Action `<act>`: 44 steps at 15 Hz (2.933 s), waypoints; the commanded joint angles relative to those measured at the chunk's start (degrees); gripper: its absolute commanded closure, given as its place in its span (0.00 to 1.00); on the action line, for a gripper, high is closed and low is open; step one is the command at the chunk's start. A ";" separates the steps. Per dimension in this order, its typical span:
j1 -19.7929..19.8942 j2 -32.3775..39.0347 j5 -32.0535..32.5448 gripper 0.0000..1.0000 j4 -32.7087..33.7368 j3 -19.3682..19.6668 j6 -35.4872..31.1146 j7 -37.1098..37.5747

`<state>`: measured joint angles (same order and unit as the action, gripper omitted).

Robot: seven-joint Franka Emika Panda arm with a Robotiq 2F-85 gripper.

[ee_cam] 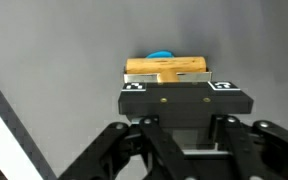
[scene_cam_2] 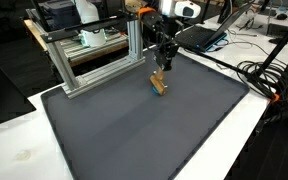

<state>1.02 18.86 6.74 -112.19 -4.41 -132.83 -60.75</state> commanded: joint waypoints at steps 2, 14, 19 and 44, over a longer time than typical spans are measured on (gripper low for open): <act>-0.32 2.77 0.44 0.78 0.57 -0.80 -1.91 -0.39; -0.54 3.22 3.74 0.78 0.96 0.47 -1.50 1.09; -0.68 3.31 6.15 0.78 0.81 1.02 -1.17 1.99; -0.66 3.59 10.52 0.78 0.59 2.05 0.92 2.64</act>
<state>0.18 19.34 13.86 -111.96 -4.01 -132.30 -58.47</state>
